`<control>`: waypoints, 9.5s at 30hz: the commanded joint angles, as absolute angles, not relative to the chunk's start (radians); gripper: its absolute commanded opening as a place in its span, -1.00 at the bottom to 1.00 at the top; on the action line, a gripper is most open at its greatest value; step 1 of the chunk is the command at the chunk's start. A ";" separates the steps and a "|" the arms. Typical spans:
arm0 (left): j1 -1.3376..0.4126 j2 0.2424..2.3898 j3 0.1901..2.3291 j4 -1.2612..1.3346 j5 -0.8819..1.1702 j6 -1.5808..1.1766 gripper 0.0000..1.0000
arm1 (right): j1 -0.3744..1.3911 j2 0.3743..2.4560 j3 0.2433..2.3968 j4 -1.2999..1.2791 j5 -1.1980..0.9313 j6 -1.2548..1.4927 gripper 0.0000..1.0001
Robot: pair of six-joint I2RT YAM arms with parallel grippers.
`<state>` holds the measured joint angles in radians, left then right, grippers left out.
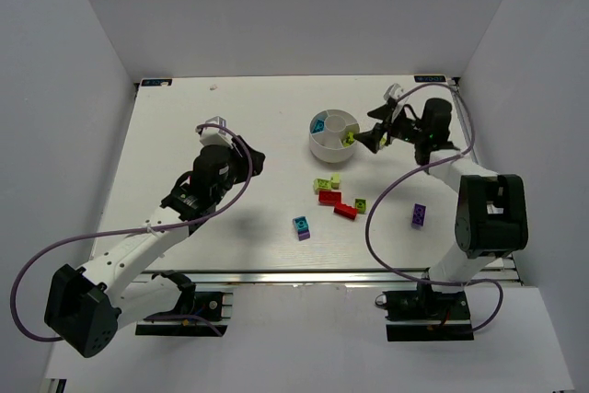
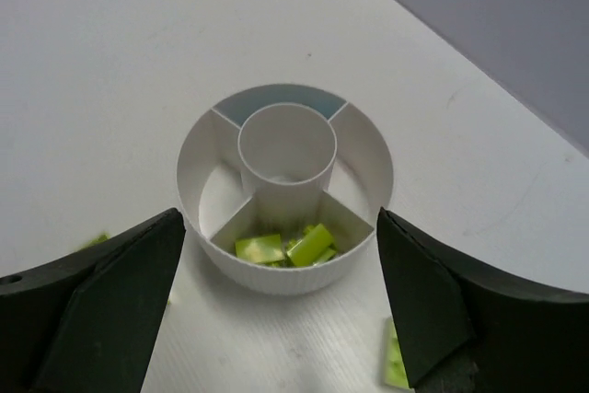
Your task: Sort the legos into containers by color
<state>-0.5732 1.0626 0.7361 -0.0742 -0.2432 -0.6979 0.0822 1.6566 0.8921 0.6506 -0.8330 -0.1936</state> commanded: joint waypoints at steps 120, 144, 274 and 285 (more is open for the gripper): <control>-0.565 0.986 0.672 -0.015 -0.207 -0.704 0.26 | 0.124 1.713 1.242 0.051 -0.653 -0.391 0.79; -0.565 1.042 0.706 -0.043 -0.186 -0.718 0.67 | 0.057 2.052 1.588 -0.342 -0.433 -0.572 0.44; -0.669 1.655 1.062 -0.161 0.295 -0.049 0.33 | 0.064 1.626 1.163 -0.836 -1.034 -1.641 0.15; -0.675 1.677 1.046 -0.127 0.230 -0.003 0.22 | 0.231 1.612 1.036 -0.488 -0.838 -1.376 0.23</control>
